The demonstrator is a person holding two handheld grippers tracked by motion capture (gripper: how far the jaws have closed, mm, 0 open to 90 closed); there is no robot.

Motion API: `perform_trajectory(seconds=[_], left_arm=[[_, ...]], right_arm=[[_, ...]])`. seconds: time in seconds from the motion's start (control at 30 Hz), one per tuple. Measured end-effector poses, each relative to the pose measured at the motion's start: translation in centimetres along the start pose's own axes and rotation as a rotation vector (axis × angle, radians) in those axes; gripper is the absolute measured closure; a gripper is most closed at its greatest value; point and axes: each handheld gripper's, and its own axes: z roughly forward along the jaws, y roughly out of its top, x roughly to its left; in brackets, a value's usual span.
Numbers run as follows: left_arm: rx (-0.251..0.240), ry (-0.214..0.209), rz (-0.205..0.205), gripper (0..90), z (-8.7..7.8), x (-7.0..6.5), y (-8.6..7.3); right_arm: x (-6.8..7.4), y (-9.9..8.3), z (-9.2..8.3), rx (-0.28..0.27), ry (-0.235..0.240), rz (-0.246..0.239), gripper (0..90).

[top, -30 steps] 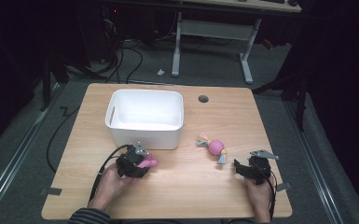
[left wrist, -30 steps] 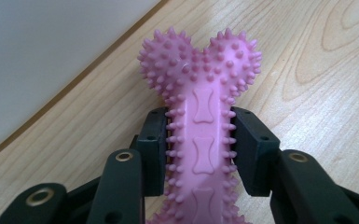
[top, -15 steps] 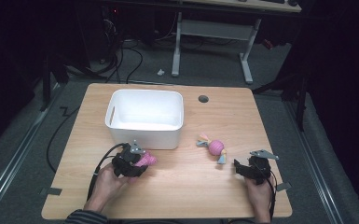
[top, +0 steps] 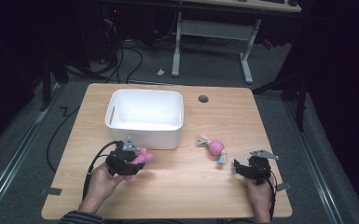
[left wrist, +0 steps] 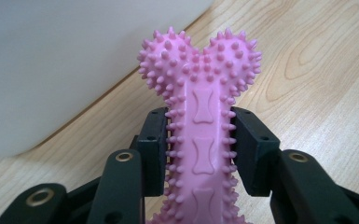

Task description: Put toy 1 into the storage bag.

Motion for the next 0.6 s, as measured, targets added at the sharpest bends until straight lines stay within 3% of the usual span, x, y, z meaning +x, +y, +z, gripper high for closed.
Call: perform_trajectory(seconds=[0.6], left_arm=[[-0.061, 0.021, 0.004, 58.9, -2.7, 0.5, 1.0]], right_arm=[[0.0, 0.0, 0.0, 0.000, -0.001, 0.001, 22.9]])
